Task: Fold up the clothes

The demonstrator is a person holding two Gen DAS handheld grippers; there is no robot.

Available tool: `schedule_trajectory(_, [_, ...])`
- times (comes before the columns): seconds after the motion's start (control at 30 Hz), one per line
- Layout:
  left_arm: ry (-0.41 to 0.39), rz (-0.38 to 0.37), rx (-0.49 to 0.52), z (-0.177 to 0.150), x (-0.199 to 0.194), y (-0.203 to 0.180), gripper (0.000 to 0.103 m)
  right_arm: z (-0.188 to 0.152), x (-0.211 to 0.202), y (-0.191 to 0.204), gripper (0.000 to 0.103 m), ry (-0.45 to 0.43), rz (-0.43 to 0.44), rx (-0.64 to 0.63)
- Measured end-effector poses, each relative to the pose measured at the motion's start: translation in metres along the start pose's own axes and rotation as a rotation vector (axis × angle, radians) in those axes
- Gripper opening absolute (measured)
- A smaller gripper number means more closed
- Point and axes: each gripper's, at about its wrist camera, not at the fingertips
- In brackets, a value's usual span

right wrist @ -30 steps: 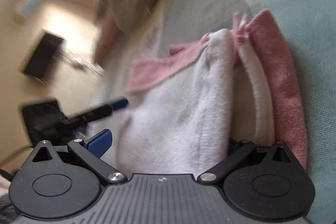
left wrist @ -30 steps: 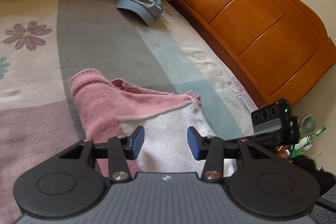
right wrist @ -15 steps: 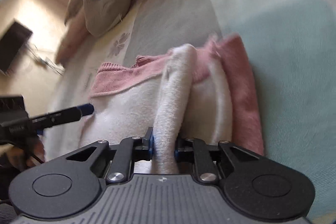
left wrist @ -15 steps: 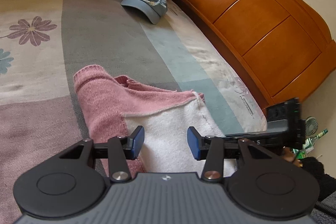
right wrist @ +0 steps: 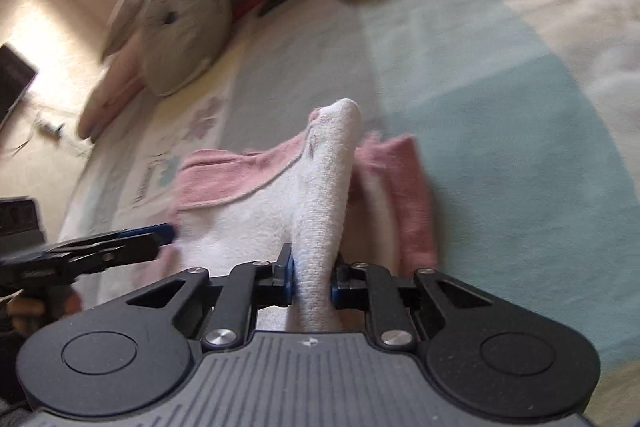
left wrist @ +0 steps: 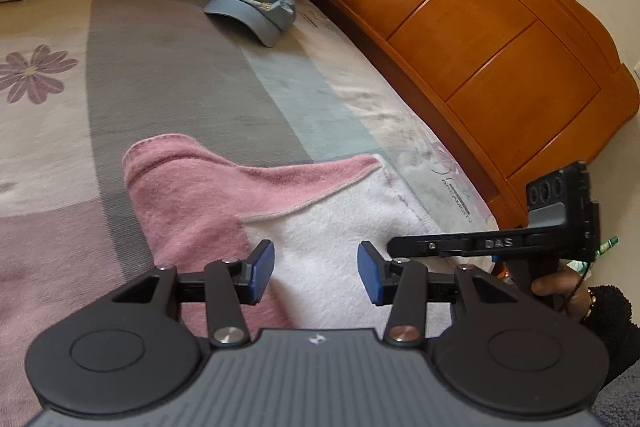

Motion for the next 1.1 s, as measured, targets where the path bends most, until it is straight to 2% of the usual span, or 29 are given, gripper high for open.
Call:
schedule_trajectory(0.23, [0.031, -0.006, 0.005, 0.001, 0.017, 0.0, 0.048, -0.005, 0.009, -0.022, 0.02, 0.01, -0.04, 0.067])
schedule_trajectory(0.33, [0.026, -0.007, 0.016, 0.003, 0.019, -0.002, 0.048, 0.002, -0.004, -0.022, 0.019, -0.023, -0.052, 0.054])
schedule_trajectory(0.43, [0.044, 0.004, 0.023, 0.005, 0.027, -0.003, 0.048, 0.01, 0.002, -0.024, 0.019, -0.011, -0.061, 0.044])
schedule_trajectory(0.57, [0.04, -0.003, 0.077, 0.009, 0.02, -0.007, 0.048, 0.008, 0.003, -0.029, 0.022, -0.008, -0.051, 0.058])
schedule_trajectory(0.6, [0.038, -0.005, 0.091, 0.01, 0.019, -0.008, 0.048, 0.007, 0.0, -0.03, 0.027, -0.018, -0.047, 0.077])
schedule_trajectory(0.7, [0.033, -0.011, 0.133, 0.013, 0.013, -0.011, 0.048, -0.001, -0.019, -0.022, 0.031, -0.056, -0.069, 0.073])
schedule_trajectory(0.77, [0.03, -0.015, 0.161, 0.015, 0.009, -0.012, 0.048, -0.009, -0.036, -0.015, 0.039, -0.095, -0.08, 0.064])
schedule_trajectory(0.83, [0.027, -0.019, 0.19, 0.017, 0.006, -0.014, 0.048, -0.022, -0.055, -0.007, 0.057, -0.162, -0.083, 0.067])
schedule_trajectory(0.93, [0.023, -0.025, 0.232, 0.02, 0.0, -0.017, 0.048, -0.051, -0.073, 0.007, 0.062, -0.244, -0.083, 0.093])
schedule_trajectory(1.0, [0.036, -0.035, 0.296, 0.018, -0.004, -0.017, 0.048, -0.071, -0.079, 0.022, 0.064, -0.285, -0.08, 0.103])
schedule_trajectory(1.1, [0.058, -0.066, 0.365, 0.015, -0.011, -0.013, 0.048, -0.091, -0.071, 0.049, 0.075, -0.315, -0.077, 0.076])
Point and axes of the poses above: each gripper's, at about its wrist camera, not at the fingertips, and x roughly the way its jaws point, y to its left, z to its top, and after that the axes turned 11 degrees about z, right-handed
